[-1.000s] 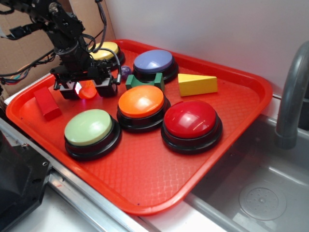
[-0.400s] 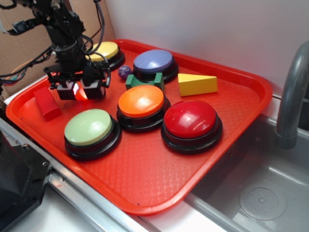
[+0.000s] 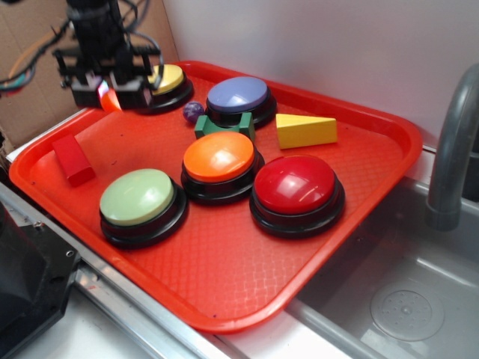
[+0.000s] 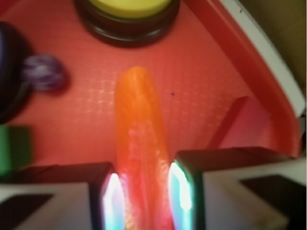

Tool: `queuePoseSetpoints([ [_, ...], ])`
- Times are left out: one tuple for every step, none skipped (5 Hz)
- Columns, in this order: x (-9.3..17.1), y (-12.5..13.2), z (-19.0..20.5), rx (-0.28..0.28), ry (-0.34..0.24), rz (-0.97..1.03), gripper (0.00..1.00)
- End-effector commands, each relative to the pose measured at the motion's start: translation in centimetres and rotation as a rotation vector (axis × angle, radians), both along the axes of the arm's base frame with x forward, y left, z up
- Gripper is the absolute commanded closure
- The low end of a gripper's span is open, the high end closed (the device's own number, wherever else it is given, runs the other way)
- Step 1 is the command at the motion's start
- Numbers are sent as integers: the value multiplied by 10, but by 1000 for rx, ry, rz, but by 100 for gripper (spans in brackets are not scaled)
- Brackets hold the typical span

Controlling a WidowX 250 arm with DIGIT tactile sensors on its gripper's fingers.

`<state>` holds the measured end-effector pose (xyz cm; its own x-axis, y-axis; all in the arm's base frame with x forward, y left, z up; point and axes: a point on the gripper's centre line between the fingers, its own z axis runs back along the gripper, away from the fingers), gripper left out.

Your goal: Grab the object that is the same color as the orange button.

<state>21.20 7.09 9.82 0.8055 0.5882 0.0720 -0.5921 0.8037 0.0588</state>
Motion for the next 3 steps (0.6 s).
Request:
queuePoseSetpoints([
  [2,-35,85,-84,-114,-190,100],
  [-5,-48,94,-31,-182,-225,100],
  [-8,-45,83,-33,-145,-190,100],
])
